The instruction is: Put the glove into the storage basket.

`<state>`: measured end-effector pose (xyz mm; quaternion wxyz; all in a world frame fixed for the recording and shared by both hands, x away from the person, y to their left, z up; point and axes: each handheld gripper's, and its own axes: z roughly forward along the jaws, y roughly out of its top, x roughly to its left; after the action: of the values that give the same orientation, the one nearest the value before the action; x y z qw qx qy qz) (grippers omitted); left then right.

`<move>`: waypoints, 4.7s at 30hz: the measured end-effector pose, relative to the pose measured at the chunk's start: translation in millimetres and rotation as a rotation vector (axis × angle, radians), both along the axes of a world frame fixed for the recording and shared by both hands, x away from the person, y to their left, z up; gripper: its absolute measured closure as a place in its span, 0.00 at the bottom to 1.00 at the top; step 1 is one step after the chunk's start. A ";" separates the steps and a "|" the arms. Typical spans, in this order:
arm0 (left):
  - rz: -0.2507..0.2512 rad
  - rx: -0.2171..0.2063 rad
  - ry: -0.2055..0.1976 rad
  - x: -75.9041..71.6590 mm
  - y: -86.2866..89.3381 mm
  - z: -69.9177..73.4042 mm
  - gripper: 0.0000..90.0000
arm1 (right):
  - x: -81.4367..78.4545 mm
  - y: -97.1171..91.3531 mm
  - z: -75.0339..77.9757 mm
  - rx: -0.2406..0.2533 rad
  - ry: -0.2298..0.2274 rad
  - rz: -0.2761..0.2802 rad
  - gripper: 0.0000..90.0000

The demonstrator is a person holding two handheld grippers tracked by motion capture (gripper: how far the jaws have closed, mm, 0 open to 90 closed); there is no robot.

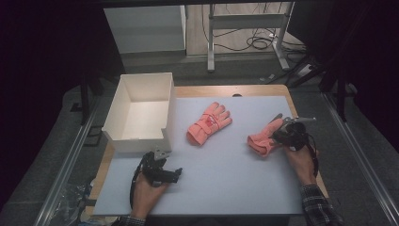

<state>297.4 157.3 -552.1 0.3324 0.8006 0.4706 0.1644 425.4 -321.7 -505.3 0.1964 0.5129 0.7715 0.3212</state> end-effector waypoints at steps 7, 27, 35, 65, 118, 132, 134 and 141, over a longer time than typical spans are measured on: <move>0.000 0.000 0.000 0.0 0.0 0.0 0.00 | -0.6 -3.4 2.2 0.050 0.015 0.002 0.97; 0.000 0.000 0.000 0.0 0.0 0.0 0.00 | -19.9 -1.4 42.6 0.154 -0.049 0.128 0.97; 0.000 0.001 0.000 0.0 0.0 0.0 0.00 | -31.0 19.5 51.2 0.130 -0.061 0.230 0.98; -0.001 0.000 0.001 0.0 0.1 0.0 0.00 | -41.1 102.5 21.6 0.273 0.065 0.541 0.98; 0.000 -0.002 -0.001 -0.2 -0.1 0.0 0.00 | 26.1 167.2 40.9 0.102 -0.051 0.446 0.53; 0.002 -0.003 0.000 -0.3 -0.2 -0.1 0.00 | 62.2 197.9 31.6 0.066 -0.001 0.463 0.46; 0.002 -0.003 0.001 -0.3 -0.2 -0.1 0.00 | 66.8 201.4 28.6 0.055 0.001 0.463 0.46; 0.002 -0.005 0.001 -0.4 -0.3 -0.1 0.00 | 84.6 214.9 16.5 0.008 0.036 0.460 0.45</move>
<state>297.1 157.0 -552.2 0.3341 0.7993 0.4721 0.1632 510.0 -106.8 -488.8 0.1021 0.3298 0.8703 0.3513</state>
